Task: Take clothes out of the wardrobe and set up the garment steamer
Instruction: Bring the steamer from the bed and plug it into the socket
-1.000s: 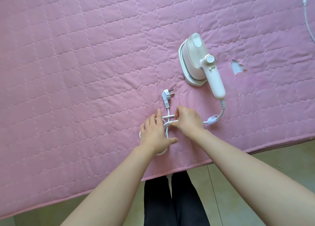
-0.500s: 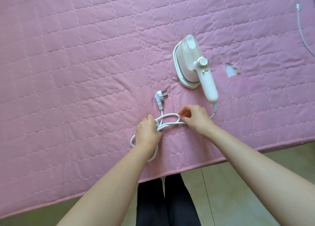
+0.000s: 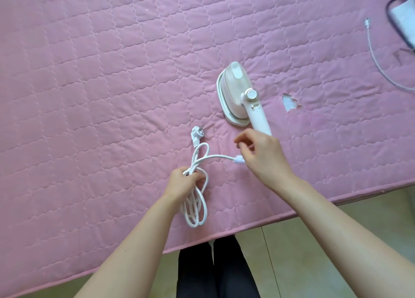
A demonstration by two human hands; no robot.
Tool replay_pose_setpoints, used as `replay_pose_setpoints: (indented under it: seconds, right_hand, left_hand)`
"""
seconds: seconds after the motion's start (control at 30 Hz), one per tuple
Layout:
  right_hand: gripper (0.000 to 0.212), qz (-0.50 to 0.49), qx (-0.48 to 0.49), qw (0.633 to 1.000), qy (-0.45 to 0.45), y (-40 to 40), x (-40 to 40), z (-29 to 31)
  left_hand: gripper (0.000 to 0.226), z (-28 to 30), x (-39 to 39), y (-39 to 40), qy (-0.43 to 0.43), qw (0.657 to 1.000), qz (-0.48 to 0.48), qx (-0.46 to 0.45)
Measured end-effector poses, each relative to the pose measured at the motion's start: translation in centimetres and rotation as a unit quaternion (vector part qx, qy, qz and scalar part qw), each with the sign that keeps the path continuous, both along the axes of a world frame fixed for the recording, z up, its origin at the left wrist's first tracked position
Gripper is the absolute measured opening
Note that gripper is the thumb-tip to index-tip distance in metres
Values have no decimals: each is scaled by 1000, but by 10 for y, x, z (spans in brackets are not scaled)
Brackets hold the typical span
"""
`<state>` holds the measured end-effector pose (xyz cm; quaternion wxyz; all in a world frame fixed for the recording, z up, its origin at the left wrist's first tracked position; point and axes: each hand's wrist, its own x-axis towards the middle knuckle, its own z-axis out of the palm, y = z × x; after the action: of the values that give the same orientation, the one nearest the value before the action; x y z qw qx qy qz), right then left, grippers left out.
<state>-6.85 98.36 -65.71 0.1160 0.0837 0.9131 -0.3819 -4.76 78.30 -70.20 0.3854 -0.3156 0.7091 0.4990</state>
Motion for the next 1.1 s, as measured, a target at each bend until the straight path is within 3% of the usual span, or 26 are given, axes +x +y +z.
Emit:
replay_pose_setpoints:
  seconds: [0.07,0.17,0.3,0.4,0.57,0.7,0.9,1.1]
  right_hand:
    - [16,-24,19,999,37,7,-7,7]
    - [17,-51,64,995,53,16,-17,6]
    - [33,-66,114,991,-8,19,-32,-2]
    - [45,-91,89,990,-54,16,-43,-4]
    - [47,-119,74,981,-132,15,-58,-9]
    - [42,-110,84,979,-150,13,-57,-13]
    - [43,-100,97,977,-160,17,-52,-19]
    - [27,-107,54,978,-170,21,-56,-23]
  left_hand:
    - [4,4,-3,3,-37,997,18,58]
    - [14,4,-8,8,-60,989,80,112]
    - [17,5,-18,13,-80,977,128,152]
    - [12,9,-27,17,-84,970,156,169]
    - [18,11,-45,21,-105,915,255,294]
    - [14,8,-57,38,-55,949,223,217]
    - [14,8,-79,53,15,965,192,176]
    - [26,7,-103,67,229,955,188,6]
